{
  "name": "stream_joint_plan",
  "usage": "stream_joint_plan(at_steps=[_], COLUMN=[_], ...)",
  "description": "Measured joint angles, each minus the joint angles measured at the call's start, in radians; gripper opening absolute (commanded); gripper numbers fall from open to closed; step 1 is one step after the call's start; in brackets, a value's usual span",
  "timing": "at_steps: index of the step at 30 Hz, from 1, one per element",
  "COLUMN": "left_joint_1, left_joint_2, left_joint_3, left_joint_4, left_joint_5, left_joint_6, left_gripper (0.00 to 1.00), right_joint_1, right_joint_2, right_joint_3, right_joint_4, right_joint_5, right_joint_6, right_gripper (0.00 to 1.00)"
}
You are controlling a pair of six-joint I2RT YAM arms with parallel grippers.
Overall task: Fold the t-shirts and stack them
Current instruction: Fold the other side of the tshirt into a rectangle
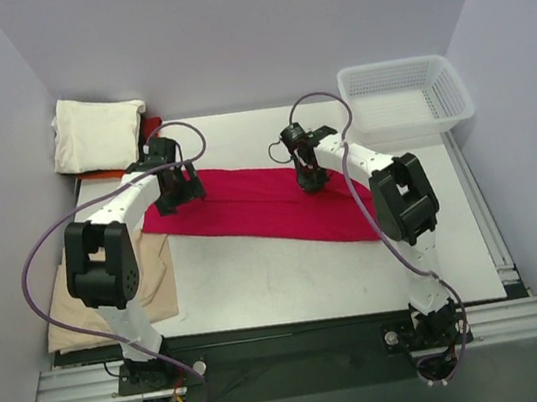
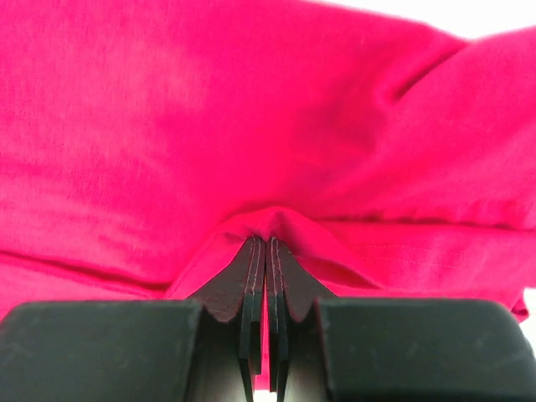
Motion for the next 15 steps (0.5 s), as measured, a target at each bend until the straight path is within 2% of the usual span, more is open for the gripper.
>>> stream_joint_plan(at_steps=[15], left_joint_1=[0.004], left_joint_2=[-0.019], left_joint_3=[-0.009], left_joint_4=[-0.002], left_joint_5=[-0.003], left_joint_6=[0.0], left_gripper=[0.89], right_joint_1=[-0.011], right_joint_2=[0.062], right_joint_3=[0.106], right_joint_4=[-0.023], right_joint_5=[-0.009], right_joint_6=[-0.072], right_gripper=[0.0])
